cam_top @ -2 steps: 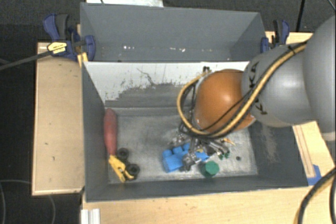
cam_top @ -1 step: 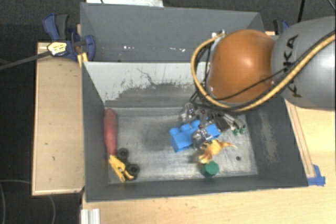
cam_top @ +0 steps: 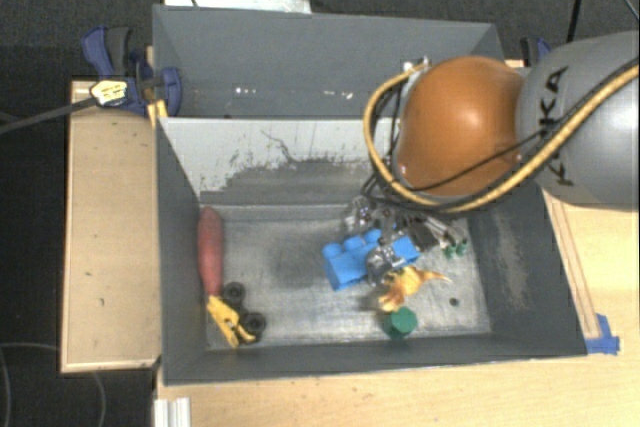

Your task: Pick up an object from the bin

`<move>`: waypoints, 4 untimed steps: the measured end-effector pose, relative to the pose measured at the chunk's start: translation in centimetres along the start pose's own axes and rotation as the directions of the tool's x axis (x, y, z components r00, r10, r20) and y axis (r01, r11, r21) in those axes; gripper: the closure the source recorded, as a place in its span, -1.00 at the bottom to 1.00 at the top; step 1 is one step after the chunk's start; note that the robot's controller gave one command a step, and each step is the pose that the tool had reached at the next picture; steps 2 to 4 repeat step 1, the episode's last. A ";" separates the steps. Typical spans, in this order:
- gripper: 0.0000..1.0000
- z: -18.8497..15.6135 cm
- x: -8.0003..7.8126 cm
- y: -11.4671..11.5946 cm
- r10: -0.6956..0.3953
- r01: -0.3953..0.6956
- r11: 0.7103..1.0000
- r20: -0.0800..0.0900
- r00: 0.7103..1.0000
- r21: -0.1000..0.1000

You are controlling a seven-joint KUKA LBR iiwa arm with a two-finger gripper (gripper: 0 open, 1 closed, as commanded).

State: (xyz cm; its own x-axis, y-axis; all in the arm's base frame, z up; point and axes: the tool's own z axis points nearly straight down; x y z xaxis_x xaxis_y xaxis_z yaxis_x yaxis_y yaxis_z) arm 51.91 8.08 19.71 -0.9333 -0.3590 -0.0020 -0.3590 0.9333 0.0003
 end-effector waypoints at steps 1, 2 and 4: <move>1.00 -1.5 0.0 0.2 -0.082 0.082 0.997 -0.006 0.997 -0.002; 1.00 -1.5 0.0 0.2 -0.082 0.082 0.997 -0.006 0.997 -0.002; 1.00 -1.5 0.0 0.2 -0.082 0.082 0.997 -0.006 0.997 -0.002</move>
Offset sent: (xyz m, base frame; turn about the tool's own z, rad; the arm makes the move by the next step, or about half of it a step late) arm 0.0153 -0.0243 0.0918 -0.4281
